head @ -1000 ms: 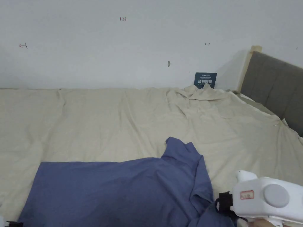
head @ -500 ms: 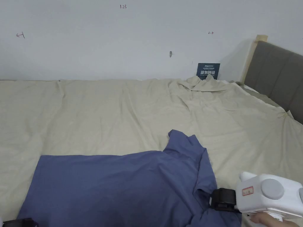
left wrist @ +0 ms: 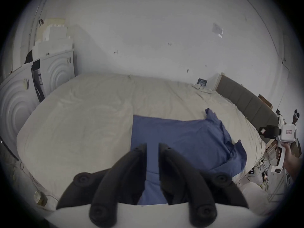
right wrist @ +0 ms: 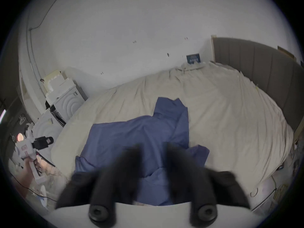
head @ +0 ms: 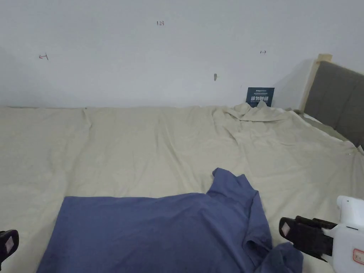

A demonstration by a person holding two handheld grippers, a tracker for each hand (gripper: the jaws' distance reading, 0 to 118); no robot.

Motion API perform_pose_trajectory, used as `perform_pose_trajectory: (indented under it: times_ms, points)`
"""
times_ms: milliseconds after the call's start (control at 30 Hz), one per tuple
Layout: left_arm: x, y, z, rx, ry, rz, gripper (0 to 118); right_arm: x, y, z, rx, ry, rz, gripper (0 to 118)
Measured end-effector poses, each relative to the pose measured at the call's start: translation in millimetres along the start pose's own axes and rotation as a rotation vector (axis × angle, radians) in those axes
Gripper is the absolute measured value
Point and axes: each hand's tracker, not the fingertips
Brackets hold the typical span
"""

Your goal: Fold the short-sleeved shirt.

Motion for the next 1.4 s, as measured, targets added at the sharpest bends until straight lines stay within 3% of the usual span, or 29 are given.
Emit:
perform_pose_trajectory:
  times_ms: [33,100,200,267,400,500,633,767,800,900,1100,1233,1400]
  points:
    - [2,3,0,0.016,-0.005,-0.022,5,-7,0,-1,0.013,-0.023,0.016,14]
    - [4,8,-6,0.030,-0.016,-0.050,1,-14,3,-8,0.044,0.056,0.012,9]
    - [3,18,-21,0.044,-0.034,-0.060,0,-32,8,-16,0.100,0.031,0.100,8]
    - [-5,31,-38,0.056,-0.041,-0.040,0,-38,14,-25,0.108,0.063,0.116,8]
    - [-29,71,-105,0.019,0.028,-0.057,0,-47,29,-46,0.080,0.080,0.091,8]
    - [-50,105,-182,-0.156,0.043,-0.066,0,-47,32,-64,0.076,0.074,0.093,8]
    - [-71,120,-292,-0.508,0.068,-0.013,0,-48,32,-88,0.056,0.047,0.172,8]
    - [-63,112,-351,-0.605,0.105,-0.001,0,-43,31,-106,0.031,0.058,0.170,8]
    - [-61,110,-363,-0.615,0.115,-0.005,17,-41,31,-109,0.023,0.060,0.161,8]
    - [-54,99,-391,-0.667,0.137,-0.050,105,-36,31,-117,-0.001,0.068,0.127,8]
    - [-56,83,-419,-0.722,0.156,-0.028,107,-30,29,-130,-0.036,0.068,0.110,8]
    - [-58,82,-422,-0.753,0.163,-0.063,108,-32,27,-135,-0.045,0.062,0.149,8]
    - [-53,88,-413,-0.750,0.180,-0.100,96,-34,27,-140,-0.061,0.075,0.142,8]
